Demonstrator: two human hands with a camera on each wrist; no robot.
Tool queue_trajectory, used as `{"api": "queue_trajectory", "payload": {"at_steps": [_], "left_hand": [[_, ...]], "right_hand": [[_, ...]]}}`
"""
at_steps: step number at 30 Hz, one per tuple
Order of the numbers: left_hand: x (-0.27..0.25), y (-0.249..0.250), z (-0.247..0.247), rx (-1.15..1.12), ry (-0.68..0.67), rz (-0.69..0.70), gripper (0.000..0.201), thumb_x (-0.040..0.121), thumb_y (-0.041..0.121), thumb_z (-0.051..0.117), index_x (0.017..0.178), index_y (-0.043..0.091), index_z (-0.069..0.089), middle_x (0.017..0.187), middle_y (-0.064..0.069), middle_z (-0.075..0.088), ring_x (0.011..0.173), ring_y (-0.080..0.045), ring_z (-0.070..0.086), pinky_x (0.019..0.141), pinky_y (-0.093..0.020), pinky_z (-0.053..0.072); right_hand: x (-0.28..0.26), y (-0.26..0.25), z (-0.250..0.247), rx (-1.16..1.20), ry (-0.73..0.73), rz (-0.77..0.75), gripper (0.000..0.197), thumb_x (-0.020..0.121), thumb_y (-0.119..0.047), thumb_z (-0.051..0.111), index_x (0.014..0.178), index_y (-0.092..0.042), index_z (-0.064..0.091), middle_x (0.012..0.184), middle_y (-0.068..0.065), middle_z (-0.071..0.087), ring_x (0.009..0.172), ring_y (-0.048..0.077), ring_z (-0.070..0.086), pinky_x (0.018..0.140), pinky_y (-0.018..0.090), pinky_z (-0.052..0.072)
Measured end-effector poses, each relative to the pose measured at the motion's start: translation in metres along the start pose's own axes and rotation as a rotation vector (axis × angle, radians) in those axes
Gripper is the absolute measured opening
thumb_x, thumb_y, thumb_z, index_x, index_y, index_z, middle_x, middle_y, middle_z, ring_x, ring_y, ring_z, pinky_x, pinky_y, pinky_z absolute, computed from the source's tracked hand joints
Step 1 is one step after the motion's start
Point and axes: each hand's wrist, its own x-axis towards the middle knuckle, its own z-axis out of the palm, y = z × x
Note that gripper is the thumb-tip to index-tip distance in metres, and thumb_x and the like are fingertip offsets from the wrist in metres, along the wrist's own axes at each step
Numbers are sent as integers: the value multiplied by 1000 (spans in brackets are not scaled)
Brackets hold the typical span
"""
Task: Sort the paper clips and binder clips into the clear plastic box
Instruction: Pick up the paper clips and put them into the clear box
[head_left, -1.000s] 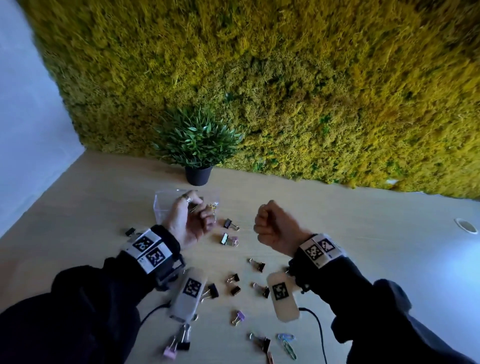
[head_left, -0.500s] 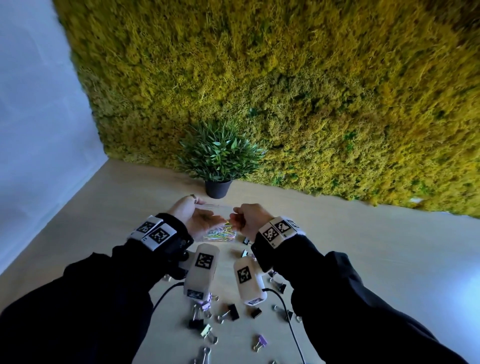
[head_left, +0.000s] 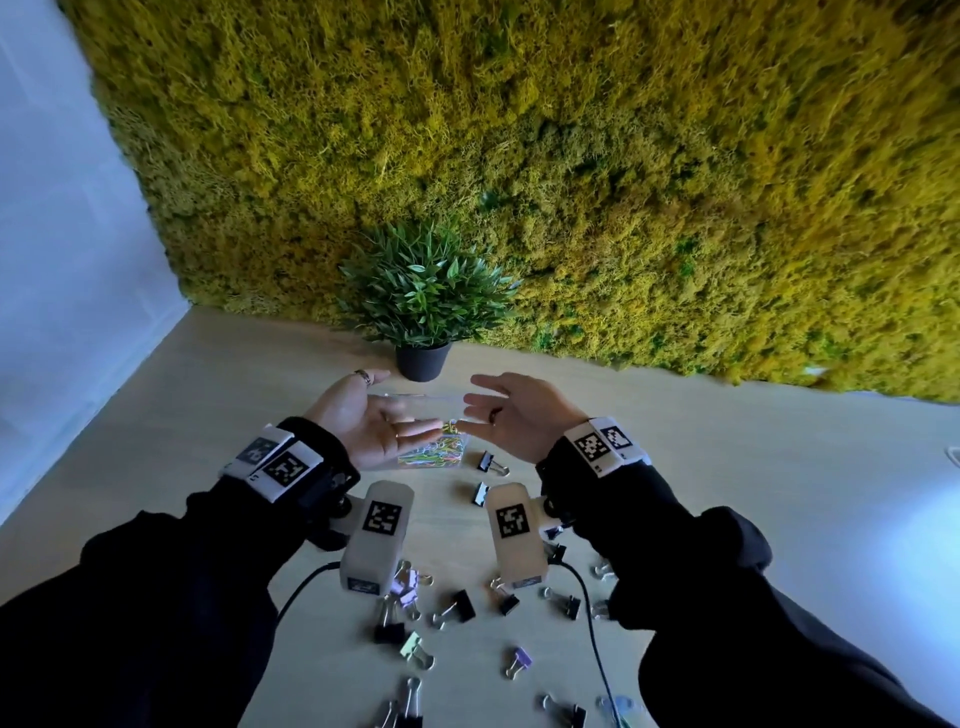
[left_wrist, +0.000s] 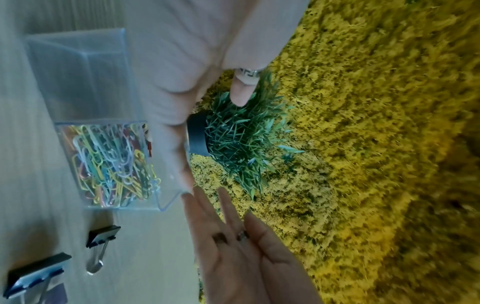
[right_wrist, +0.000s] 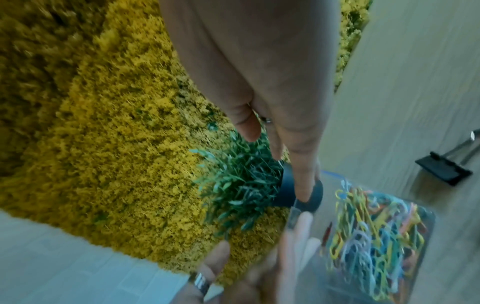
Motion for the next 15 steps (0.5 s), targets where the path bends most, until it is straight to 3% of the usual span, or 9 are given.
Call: {"api": "queue_trajectory", "payload": {"at_steps": [2,3,6,9,12,15], "left_hand": [[-6,-5,0,89,17,83,34,95,26,36,113,0,47,112,-18,52,108,-34,59,78,-46,54],[-9,-9,2,160,39,138,30,94,23,37,113,5,51,114,-14,56,98,-29,62,75,-42,53],[-18,-29,14,453,130,301,16,93,17,41,90,16,56,96,-2,61,68,-14,64,61,-26,45],[-18,-64,20,894,125,423,15,93,15,44,85,20,56,82,1,59,41,-7,56,39,-14,34],[-22,-112,20,1421,-80,469,21,86,2,48,92,18,59,79,2,57,49,-3,47,41,-12,34],[-32,-167,24,1951,-408,473,24,85,17,58,108,23,62,103,2,56,65,3,47,62,-16,36]], "right_hand": [[-20,-10,-11,-79,-42,-61,34,99,-15,35,129,-4,47,132,15,46,121,33,44,99,50,43],[-32,-15,-18,-145,-75,-88,32,99,-17,34,125,-9,51,131,13,50,122,32,46,95,49,46],[-67,-20,-50,-389,-142,-152,30,100,-19,32,117,-14,55,115,6,62,104,28,61,86,40,51],[-88,-6,-92,-659,-119,-113,25,99,-17,35,114,-11,54,102,5,62,86,23,62,75,32,50],[-98,27,-141,-955,-111,48,19,98,-12,37,103,-20,53,90,-3,59,66,6,60,64,24,46],[-108,63,-182,-1293,-206,148,18,94,-16,49,105,-28,55,85,-12,55,68,3,55,64,21,47]]}}
